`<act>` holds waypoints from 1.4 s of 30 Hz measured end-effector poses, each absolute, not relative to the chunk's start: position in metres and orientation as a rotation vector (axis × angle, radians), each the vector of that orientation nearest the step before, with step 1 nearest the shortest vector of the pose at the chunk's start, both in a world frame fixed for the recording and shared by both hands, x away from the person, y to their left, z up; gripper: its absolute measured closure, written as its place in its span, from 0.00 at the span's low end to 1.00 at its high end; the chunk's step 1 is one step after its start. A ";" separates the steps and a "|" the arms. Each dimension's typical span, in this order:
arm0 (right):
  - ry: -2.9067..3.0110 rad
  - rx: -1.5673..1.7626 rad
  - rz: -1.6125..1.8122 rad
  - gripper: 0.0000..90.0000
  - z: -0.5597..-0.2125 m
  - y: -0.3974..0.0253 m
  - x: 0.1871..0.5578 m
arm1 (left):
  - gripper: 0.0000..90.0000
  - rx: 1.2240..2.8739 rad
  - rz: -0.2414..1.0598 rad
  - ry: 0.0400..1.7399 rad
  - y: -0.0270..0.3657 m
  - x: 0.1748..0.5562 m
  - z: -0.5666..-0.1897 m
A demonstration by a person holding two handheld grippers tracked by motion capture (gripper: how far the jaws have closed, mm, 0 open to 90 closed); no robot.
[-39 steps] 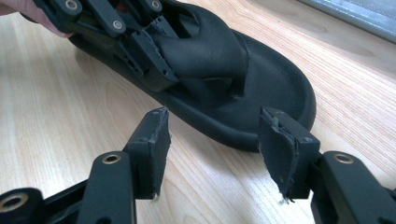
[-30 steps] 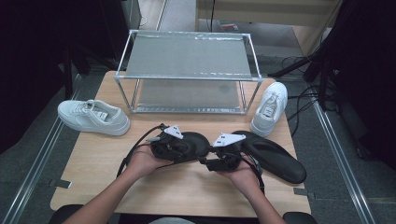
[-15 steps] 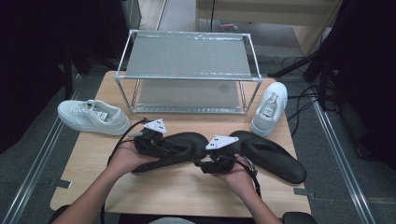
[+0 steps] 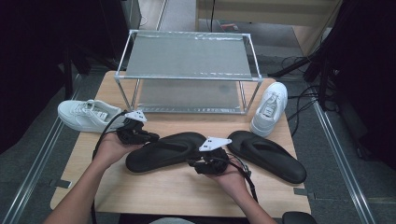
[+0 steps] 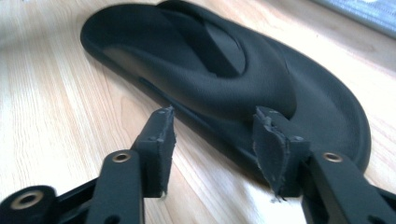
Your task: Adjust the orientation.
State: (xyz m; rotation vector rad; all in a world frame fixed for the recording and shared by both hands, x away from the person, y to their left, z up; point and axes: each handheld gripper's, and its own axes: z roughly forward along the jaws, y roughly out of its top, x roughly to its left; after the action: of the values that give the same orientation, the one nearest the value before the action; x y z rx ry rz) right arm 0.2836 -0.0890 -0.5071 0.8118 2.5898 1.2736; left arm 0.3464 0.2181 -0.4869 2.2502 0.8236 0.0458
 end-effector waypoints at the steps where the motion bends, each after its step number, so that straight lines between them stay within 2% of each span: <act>1: 2.574 0.810 1.287 0.58 -0.507 -0.088 0.284 | 0.97 2.253 0.046 0.830 0.220 0.348 -0.488; 4: 2.558 0.822 1.327 0.61 -0.506 -0.086 0.284 | 0.98 2.257 0.052 0.840 0.223 0.350 -0.491; 5: 2.557 0.813 1.335 0.70 -0.505 -0.083 0.282 | 0.98 2.256 0.059 0.849 0.224 0.351 -0.493; 6: 2.559 0.809 1.341 0.72 -0.505 -0.082 0.282 | 0.98 2.254 0.054 0.858 0.227 0.354 -0.495; 7: 2.564 0.803 1.349 0.79 -0.505 -0.080 0.281 | 0.98 2.250 0.051 0.863 0.228 0.355 -0.498; 10: 2.583 0.806 1.349 0.91 -0.506 -0.075 0.280 | 1.00 2.268 0.056 0.884 0.230 0.358 -0.504; 12: 2.594 0.813 1.352 0.95 -0.507 -0.072 0.281 | 1.00 2.267 0.051 0.897 0.231 0.360 -0.508; 19: 2.619 0.834 1.332 0.99 -0.510 -0.067 0.285 | 1.00 2.256 0.041 0.907 0.232 0.361 -0.512; 42: 2.628 0.899 1.343 1.00 -0.510 -0.071 0.299 | 1.00 2.232 -0.007 0.916 0.240 0.342 -0.515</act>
State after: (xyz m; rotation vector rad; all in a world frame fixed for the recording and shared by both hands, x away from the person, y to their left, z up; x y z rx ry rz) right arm 0.2986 -0.0713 -0.5103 0.8989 2.6275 1.3425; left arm 0.3424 0.2396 -0.5151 2.2316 0.9155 -0.0069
